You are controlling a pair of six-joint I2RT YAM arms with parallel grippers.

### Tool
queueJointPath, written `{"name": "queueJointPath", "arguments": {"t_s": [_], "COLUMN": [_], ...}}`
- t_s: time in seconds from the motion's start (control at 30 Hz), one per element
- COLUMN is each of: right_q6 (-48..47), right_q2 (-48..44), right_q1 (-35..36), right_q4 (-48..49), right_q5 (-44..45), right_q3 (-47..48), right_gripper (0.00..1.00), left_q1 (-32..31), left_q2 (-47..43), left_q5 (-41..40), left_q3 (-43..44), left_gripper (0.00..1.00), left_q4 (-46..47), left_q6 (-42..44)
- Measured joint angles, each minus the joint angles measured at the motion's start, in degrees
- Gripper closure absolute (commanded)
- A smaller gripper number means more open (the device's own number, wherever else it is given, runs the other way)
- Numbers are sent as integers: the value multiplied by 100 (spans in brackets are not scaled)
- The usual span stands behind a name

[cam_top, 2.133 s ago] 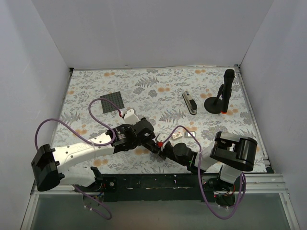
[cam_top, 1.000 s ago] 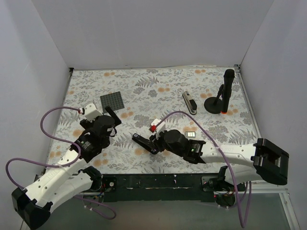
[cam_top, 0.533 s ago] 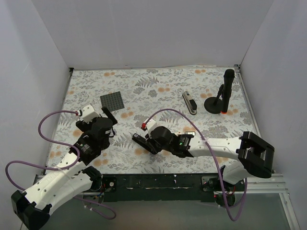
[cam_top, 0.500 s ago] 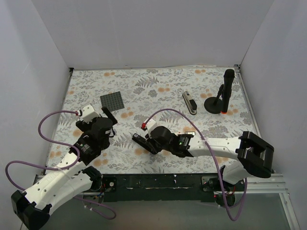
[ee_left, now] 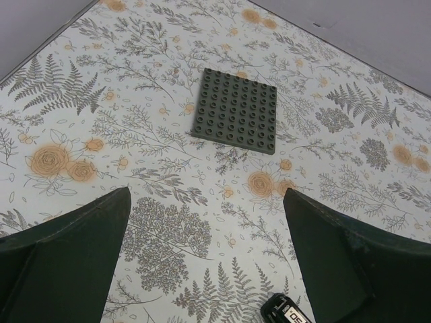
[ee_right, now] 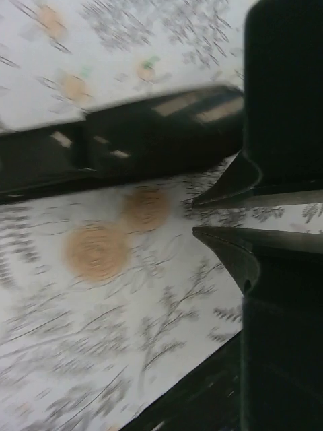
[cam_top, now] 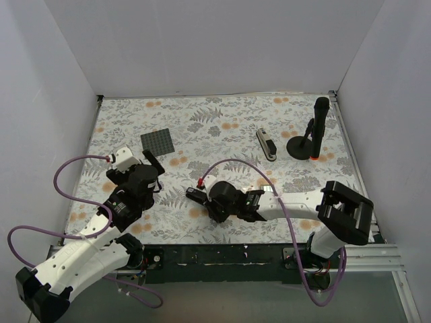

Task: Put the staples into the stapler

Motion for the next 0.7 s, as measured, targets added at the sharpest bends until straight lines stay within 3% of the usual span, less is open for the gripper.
{"name": "queueJointPath", "arguments": {"t_s": [0.1, 0.27, 0.5, 0.7], "right_q6": [76, -197, -850, -1486], "right_q2": [251, 278, 308, 374], "right_q1": [66, 48, -17, -413], "right_q4": [-540, -1399, -2308, -2767], "right_q5": [-199, -120, -15, -50], "right_q3": [-192, 302, 1818, 2632], "right_gripper": [75, 70, 39, 32], "left_q1": [2, 2, 2, 2], "left_q2": [0, -7, -68, -118], "left_q5": [-4, -17, -33, -37], "left_q3": [0, 0, -33, -33], "left_gripper": [2, 2, 2, 2], "left_q4": [0, 0, 2, -2], "left_q6": [4, 2, 2, 2]}}
